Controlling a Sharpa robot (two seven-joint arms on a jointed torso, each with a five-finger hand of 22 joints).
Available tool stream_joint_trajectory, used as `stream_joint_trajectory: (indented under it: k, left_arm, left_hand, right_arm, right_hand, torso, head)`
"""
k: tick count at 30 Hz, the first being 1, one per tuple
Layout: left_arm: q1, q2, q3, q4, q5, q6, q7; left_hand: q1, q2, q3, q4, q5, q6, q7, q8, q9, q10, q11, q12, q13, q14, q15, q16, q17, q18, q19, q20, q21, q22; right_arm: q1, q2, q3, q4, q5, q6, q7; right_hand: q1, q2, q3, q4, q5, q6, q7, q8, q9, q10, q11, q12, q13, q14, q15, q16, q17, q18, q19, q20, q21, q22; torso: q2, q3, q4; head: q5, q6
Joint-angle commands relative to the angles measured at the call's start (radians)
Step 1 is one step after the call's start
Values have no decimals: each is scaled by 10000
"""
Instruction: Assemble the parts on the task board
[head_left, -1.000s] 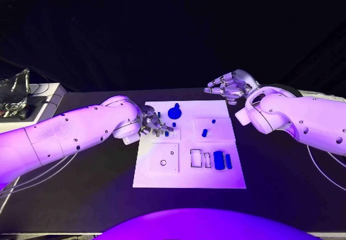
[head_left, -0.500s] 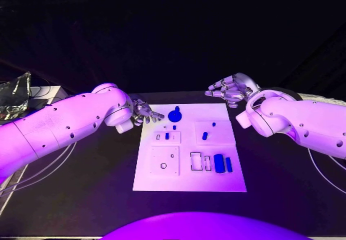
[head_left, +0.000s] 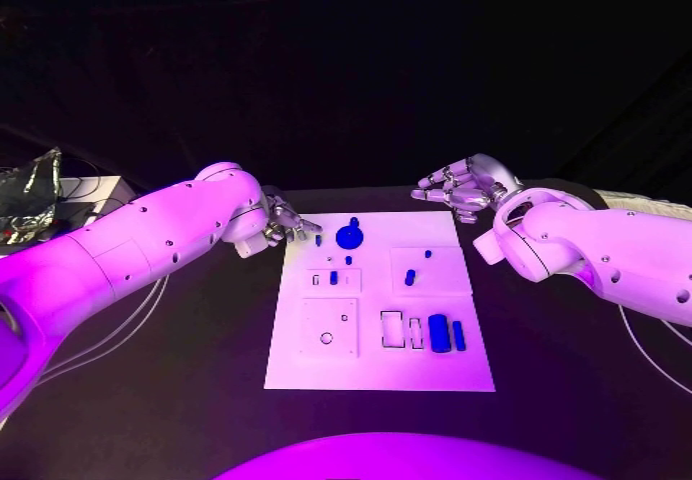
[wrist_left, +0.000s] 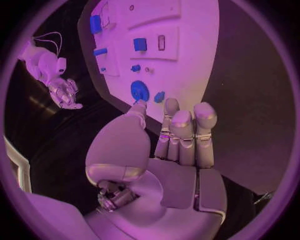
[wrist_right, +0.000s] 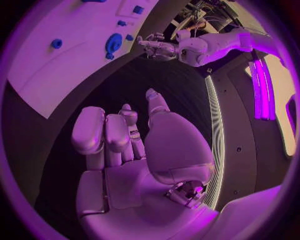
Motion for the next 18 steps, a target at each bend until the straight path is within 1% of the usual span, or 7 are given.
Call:
stream_joint_trajectory:
  k: [1, 2, 6, 9, 12, 18]
  left_arm:
    - [20, 242, -16, -342, -237, 284, 243]
    - [21, 297, -22, -426, -264, 281, 258]
    - [24, 470, -47, -751, -346, 238, 328]
    - [25, 519, -55, -876, -365, 164, 373]
    - [26, 556, -60, -953, -369, 156, 408]
    - [29, 617, -64, -967, -345, 197, 449]
  left_hand:
    - [16, -140, 308, 34, 15, -61, -6, 65, -37, 2, 8, 57, -27, 75, 11, 69, 14, 89, 23, 7, 57, 31]
    - [0, -206, 467, 38, 17, -64, -11, 80, -49, 0, 6, 63, -37, 71, 11, 71, 13, 92, 16, 8, 35, 36]
    - [-9, -241, 625, 0, 17, -71, -10, 106, -59, -10, 6, 77, -51, 65, 12, 79, 17, 90, 27, 10, 32, 65]
    - [-39, -266, 614, 18, 7, -72, -10, 109, -61, -14, 9, 74, -56, 60, 15, 75, 13, 90, 26, 9, 30, 70]
    - [-59, -279, 617, 47, -1, -65, -14, 115, -62, -2, 4, 80, -58, 73, 11, 94, 32, 86, 40, 8, 47, 84]
    - [-39, -287, 628, 50, -3, -55, -17, 121, -63, 2, 3, 79, -62, 74, 10, 102, 40, 85, 42, 8, 50, 93]
  right_arm:
    - [5, -9, 9, 44, -120, 34, 76]
    - [7, -11, 10, 49, -122, 31, 77]
    - [15, -24, 20, 75, -135, 21, 79]
    - [19, -32, 28, 83, -142, 15, 77]
    - [23, -34, 33, 85, -147, 15, 74]
    - [27, -15, 38, 77, -150, 16, 70]
  right_hand:
    - [-29, 18, -15, -18, -25, -16, 57, -68, 9, -10, -32, -7, 6, 9, -43, -49, 1, -26, 404, -31, -17, 1364]
    - [-29, 18, -15, -18, -25, -16, 57, -68, 9, -10, -32, -7, 6, 9, -43, -49, 1, -26, 404, -31, -17, 1364]
    - [-29, 18, -15, -18, -25, -16, 57, -68, 9, -10, -32, -7, 6, 9, -43, -49, 1, -26, 404, -31, -17, 1364]
    - [-29, 18, -15, -18, -25, -16, 57, -68, 9, -10, -32, -7, 6, 9, -43, -49, 1, -26, 404, -31, -17, 1364]
    - [-29, 18, -15, -18, -25, -16, 57, -68, 9, -10, -32, -7, 6, 9, -43, -49, 1, -26, 404, -31, -17, 1364]
    - [-29, 18, -15, -18, -25, -16, 57, -68, 9, -10, -32, -7, 6, 9, -43, -49, 1, -26, 404, -31, -17, 1364]
  torso:
    - [99, -6, -19]
    - [108, -5, -21]
    - [144, -2, -28]
    - [153, 6, -11]
    - [156, -3, -5]
    - [136, 0, -8]
  head:
    - [9, 47]
    - [10, 51]
    - [9, 67]
    - [-8, 74]
    - [-14, 70]
    - [-7, 57]
